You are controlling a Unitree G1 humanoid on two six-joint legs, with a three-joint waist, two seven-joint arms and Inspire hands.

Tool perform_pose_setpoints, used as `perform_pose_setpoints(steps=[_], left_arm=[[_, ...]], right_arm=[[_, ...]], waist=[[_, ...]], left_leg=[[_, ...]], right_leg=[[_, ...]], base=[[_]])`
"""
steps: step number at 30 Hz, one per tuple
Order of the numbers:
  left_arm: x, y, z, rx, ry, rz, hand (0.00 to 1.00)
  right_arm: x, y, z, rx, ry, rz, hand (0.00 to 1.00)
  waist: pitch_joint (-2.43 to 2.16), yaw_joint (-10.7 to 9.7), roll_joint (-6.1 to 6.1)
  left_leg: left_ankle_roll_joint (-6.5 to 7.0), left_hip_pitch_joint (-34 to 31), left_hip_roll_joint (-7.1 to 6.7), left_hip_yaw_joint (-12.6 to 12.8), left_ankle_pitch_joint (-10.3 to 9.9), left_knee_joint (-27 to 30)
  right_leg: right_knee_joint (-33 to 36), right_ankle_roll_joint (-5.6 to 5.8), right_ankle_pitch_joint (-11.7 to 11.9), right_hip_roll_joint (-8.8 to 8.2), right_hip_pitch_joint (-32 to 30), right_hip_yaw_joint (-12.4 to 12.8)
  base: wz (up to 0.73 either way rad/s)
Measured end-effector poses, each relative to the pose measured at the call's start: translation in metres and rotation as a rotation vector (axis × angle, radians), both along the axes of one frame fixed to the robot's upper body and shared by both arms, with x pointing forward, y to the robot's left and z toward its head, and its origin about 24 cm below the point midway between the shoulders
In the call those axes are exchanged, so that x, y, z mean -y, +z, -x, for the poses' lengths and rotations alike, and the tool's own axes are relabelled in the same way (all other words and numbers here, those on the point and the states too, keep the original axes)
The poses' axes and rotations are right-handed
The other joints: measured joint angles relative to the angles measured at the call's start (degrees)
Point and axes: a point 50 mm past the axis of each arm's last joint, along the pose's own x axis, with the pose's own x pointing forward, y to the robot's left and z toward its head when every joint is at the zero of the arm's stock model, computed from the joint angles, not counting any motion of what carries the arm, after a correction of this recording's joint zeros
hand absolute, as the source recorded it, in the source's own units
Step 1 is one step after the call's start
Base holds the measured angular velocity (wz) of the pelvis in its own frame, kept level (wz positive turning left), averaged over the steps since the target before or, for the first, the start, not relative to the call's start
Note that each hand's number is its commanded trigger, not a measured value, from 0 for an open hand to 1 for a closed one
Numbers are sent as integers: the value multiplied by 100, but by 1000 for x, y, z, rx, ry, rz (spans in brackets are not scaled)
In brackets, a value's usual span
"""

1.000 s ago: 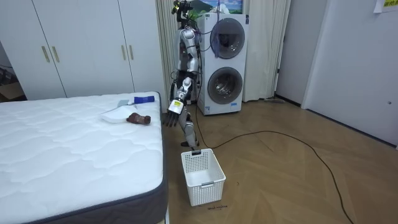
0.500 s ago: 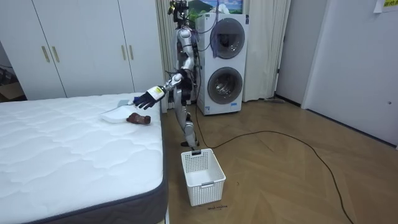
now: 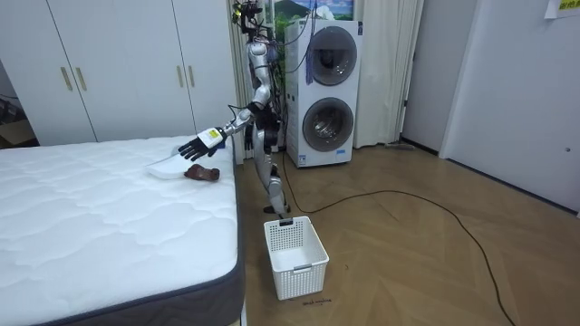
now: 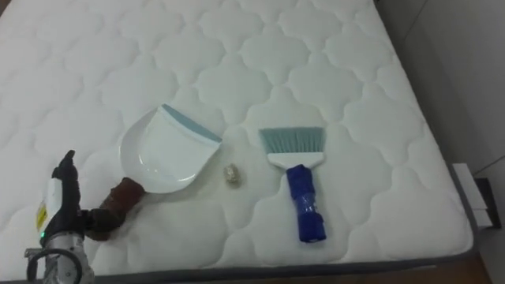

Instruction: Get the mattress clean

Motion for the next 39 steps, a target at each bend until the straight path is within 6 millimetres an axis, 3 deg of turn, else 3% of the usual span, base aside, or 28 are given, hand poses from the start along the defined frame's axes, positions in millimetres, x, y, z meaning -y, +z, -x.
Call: perform_pose_setpoints(steps=[7, 11, 12, 14, 15, 16, 17, 18, 19, 20, 21, 22, 27, 31, 39], left_arm=[[12, 4, -21, -5, -78, 10, 0], [17, 0, -24, -31, -107, 4, 0], [18, -1, -23, -36, -116, 2, 0], [19, -1, -23, -39, -120, 1, 0], [15, -1, -23, -39, -114, -6, 0], [6, -1, -21, -46, -93, -20, 0], [4, -3, -20, -61, -87, -21, 0], [5, -9, -20, -102, -90, -15, 0], [5, -10, -22, -113, -93, -9, 0], [6, -9, -25, -106, -97, -9, 0], [8, -3, -34, -77, -108, -10, 0], [9, -3, -34, -77, -111, -8, 0], [9, -10, -28, -118, -112, -10, 0], [7, -11, -27, -126, -96, -18, 0], [5, -5, -30, -68, -57, -51, 0]], right_arm=[[-1, 3, -14, 40, 13, 13, 0], [-1, 4, -20, 69, 13, 20, 0], [-1, 5, -23, 78, 14, 22, 0], [-1, 6, -26, 93, 16, 24, 0], [-2, 8, -32, 114, 22, 27, 0], [-6, 11, -48, 154, 54, 32, 0], [-6, 13, -53, 166, 71, 40, 0], [-8, 14, -56, 174, 88, 51, 0], [-9, 13, -55, 167, 77, 47, 0], [-9, 12, -52, 158, 73, 44, 0], [-11, 9, -48, 134, 66, 31, 0], [-12, 8, -46, 116, 62, 24, 0], [-12, 10, -51, 117, 30, 15, 0], [-11, 9, -50, 109, 0, -7, 0], [-6, 8, -42, 96, -59, -23, 0]], waist=[[47, -28, 19], [66, -132, 47], [69, -143, 55], [85, -156, 80], [115, -137, 112], [100, -131, 64], [136, -157, 111], [140, -267, 138], [145, -350, 129], [155, -363, 114], [168, -349, 80], [163, -260, 40], [163, -183, 39], [160, -159, 41], [139, -174, 74]], left_leg=[[-10, -278, 26, -12, 12, 15], [-10, -346, 19, -27, 14, 5], [-10, -361, 23, -51, 15, 6], [-10, -353, 25, -369, 16, 5], [-13, -385, 52, -710, 14, 6], [-45, -532, 70, -724, -5, 101], [-141, -588, 75, -652, -55, 186], [-413, -695, 122, -263, -67, 255], [-543, -834, 282, 200, 53, 91], [-549, -937, 379, 373, 156, -52], [-452, -1133, 573, 666, 564, -272], [-460, -1094, 579, 792, 620, -224], [-434, -1074, 403, 783, 619, -191], [-401, -1067, 375, 767, 618, -97], [-409, -1133, 385, 712, 617, -42]], right_leg=[[225, 0, 0, -9, -399, -60], [268, -6, -4, -21, -494, -96], [384, -39, -25, -25, -587, -98], [708, -163, -127, -22, -879, -132], [494, -292, -136, 182, -1155, 40], [-235, -519, 552, 396, -1419, 189], [-278, -590, 970, 406, -1497, 81], [-230, -617, 1028, 346, -1474, 61], [-197, -615, 1026, 294, -1465, 193], [-194, -603, 1019, 272, -1463, 302], [-151, -492, 945, 249, -1461, 333], [-74, -447, 897, 236, -1463, 315], [10, -398, 743, 141, -1442, 196], [217, -394, 592, 67, -1452, 133], [216, -413, 591, 66, -1455, 11]], base=[[-4], [0], [-17], [-33], [-76], [-75], [-43], [20], [43], [65], [40], [27], [8], [9], [5]])
